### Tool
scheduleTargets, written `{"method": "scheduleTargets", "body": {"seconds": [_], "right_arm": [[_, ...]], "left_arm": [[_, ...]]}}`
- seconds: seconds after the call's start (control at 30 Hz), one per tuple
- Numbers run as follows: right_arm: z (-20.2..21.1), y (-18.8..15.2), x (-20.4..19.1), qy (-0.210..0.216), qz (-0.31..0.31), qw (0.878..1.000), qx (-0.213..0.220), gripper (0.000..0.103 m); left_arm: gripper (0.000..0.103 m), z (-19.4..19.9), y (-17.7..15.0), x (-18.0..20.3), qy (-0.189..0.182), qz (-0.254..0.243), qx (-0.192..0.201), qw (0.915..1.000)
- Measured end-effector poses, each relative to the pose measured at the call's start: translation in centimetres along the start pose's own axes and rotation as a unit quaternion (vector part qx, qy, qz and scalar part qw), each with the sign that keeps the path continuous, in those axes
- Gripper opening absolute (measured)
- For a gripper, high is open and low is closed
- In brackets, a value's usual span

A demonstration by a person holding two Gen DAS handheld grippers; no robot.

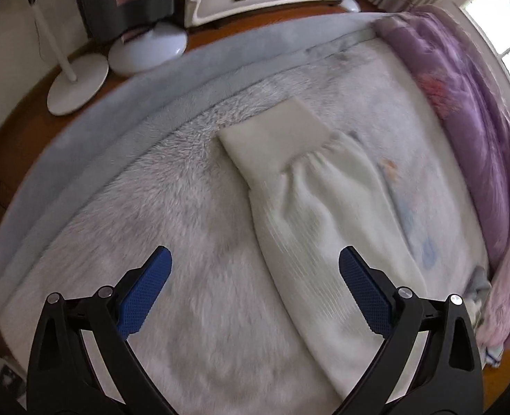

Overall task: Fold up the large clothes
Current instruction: 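Grasp the white jacket's sleeve cuff with the left gripper and lift it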

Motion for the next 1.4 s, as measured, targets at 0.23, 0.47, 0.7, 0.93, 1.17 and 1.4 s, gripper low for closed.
{"method": "scheduleTargets", "body": {"seconds": [0.23,0.47,0.7,0.93,1.17,1.4], "right_arm": [[-4.9,0.3,0.5,0.022,-0.007,1.0,-0.02,0.021],[-8.6,0.3,0.3,0.036,-0.023,0.998,-0.045,0.007],[-13.3,-1.1,0.9,0.046,-0.034,0.994,-0.09,0.003],[-8.2,-0.8,2.6,0.134,-0.054,0.987,-0.066,0.006],[4.0,-2.4,15.7,0.125,-0.097,0.987,0.035,0.008],[16.3,-6.8,36.3,0.043,-0.195,0.971,0.13,0.009]], "left_arm": [[0.052,-5.1,1.3,1.4,-0.006,-0.019,-0.003,0.9998],[0.015,-0.9,1.4,1.9,-0.031,-0.024,0.057,0.9976],[0.015,7.4,1.0,2.1,-0.042,-0.014,0.13,0.9904],[0.014,19.3,-4.0,11.5,-0.099,-0.086,0.21,0.9689],[0.014,26.5,-17.2,28.8,-0.157,-0.197,0.226,0.9409],[0.014,23.1,-35.9,45.6,-0.175,-0.313,0.171,0.9178]]}}
Point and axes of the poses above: each gripper's, at about its wrist camera, not at the fingertips, and z roughly against the way its jaws point, x to its right, y to its top, the point moved 10 cm from there along -z, roughly the way its jaws point, and after that the axes turned 5 degrees about y, right-handed, at the moved point
